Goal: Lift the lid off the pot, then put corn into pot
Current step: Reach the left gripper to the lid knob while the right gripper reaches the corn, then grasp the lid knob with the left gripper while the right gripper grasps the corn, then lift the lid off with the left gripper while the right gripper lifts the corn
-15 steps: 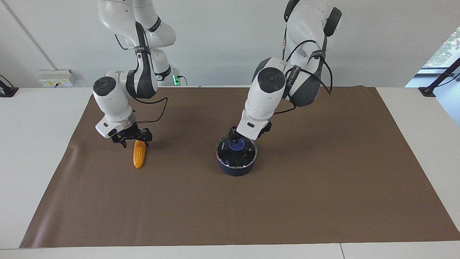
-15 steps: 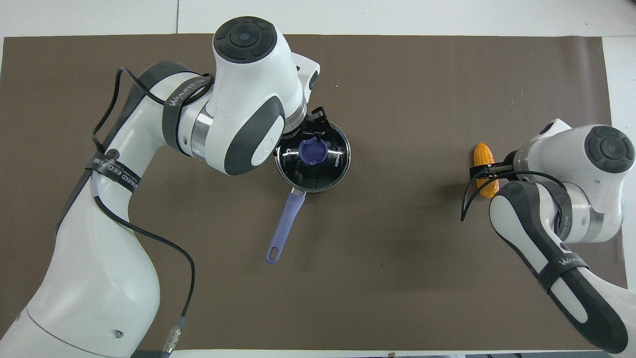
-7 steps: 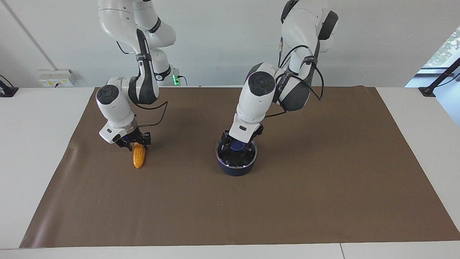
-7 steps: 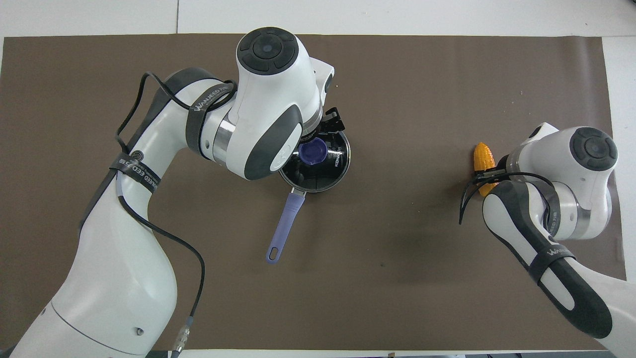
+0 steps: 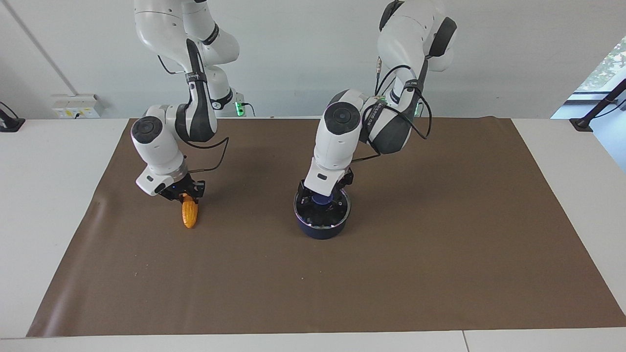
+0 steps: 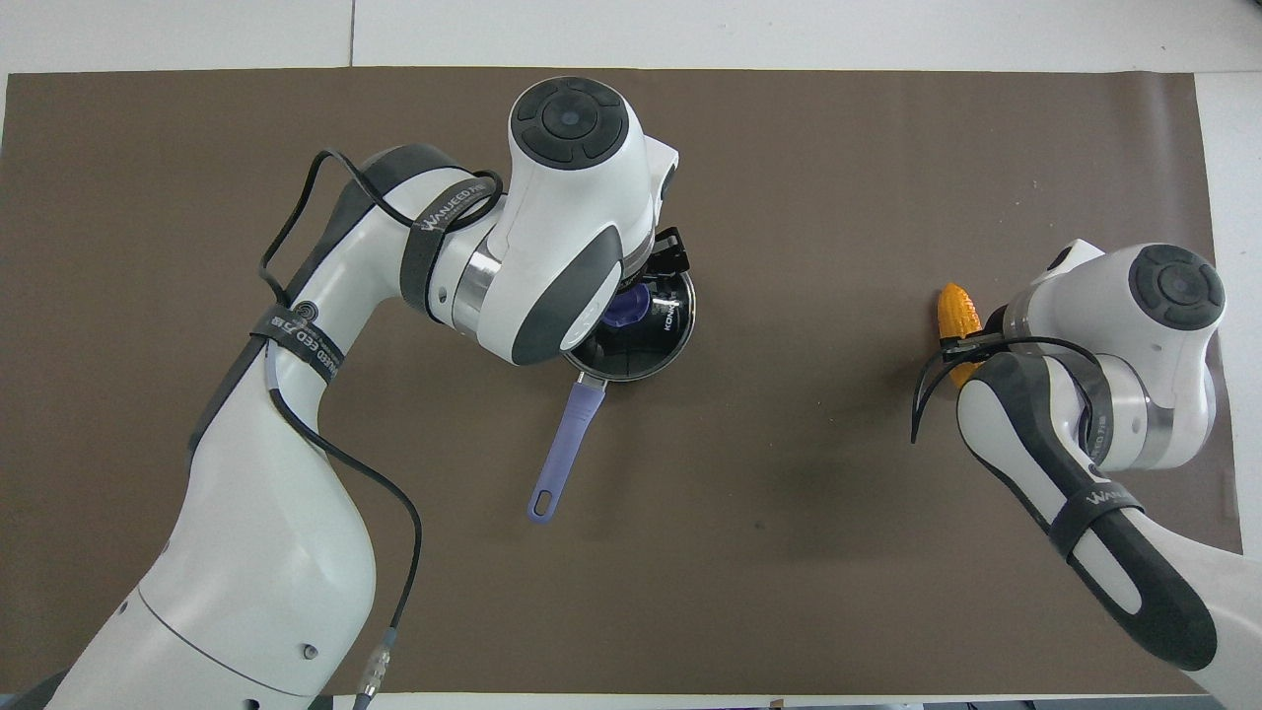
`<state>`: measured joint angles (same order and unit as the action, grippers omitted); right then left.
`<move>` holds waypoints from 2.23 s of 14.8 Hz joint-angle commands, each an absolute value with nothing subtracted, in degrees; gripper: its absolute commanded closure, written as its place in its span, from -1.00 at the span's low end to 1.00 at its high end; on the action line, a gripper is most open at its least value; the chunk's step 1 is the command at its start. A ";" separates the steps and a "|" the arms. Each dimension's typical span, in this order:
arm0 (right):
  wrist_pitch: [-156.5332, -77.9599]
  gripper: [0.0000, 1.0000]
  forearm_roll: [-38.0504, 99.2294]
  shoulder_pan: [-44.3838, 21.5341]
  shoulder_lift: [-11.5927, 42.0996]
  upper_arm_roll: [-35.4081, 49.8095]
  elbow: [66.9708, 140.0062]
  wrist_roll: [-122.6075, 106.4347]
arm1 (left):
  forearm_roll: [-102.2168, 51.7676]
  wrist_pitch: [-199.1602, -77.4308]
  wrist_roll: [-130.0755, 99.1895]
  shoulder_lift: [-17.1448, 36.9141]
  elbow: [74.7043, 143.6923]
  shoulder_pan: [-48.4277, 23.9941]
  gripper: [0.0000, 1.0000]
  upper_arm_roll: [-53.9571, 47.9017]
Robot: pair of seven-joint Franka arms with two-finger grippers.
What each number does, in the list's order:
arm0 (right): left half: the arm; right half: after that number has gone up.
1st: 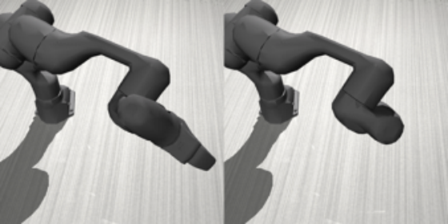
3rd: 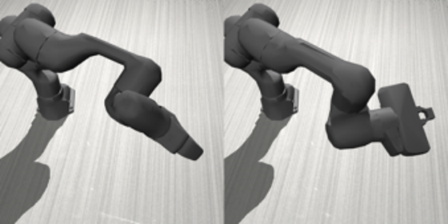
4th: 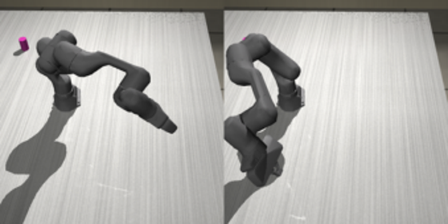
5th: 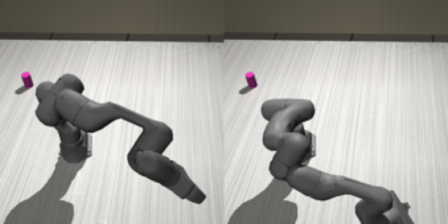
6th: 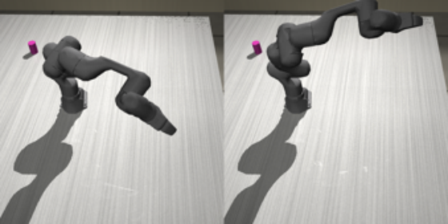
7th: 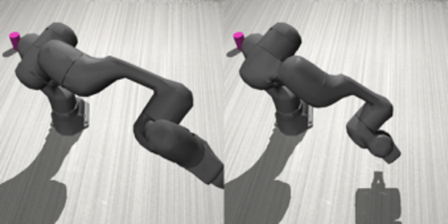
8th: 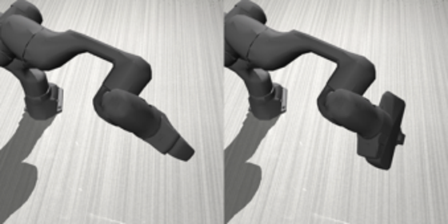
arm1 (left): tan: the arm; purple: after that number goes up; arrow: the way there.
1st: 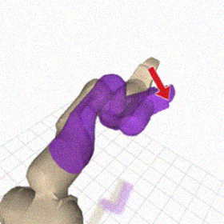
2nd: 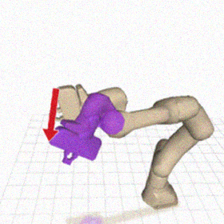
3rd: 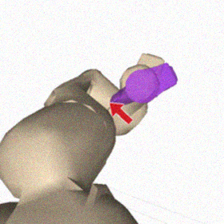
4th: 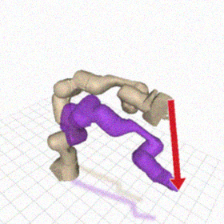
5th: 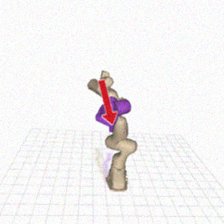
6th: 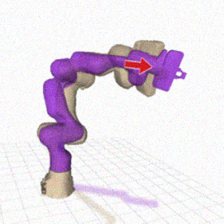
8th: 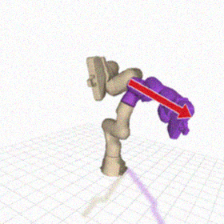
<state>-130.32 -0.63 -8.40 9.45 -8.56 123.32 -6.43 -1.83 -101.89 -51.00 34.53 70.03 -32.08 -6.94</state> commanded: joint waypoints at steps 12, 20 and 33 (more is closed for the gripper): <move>-114.61 1.00 0.88 -11.07 9.84 -8.35 109.69 -5.63 | -0.53 -103.80 -53.61 34.19 71.81 -33.84 -0.56 -5.98; -114.70 1.00 0.79 -11.07 9.84 -8.35 109.77 -5.71 | -0.53 -103.62 -53.79 34.01 72.16 -33.93 0.00 -5.89; -114.35 1.00 0.79 -11.25 9.84 -8.26 109.51 -5.63 | -1.67 -96.07 -54.67 27.96 70.84 -33.31 1.00 -5.71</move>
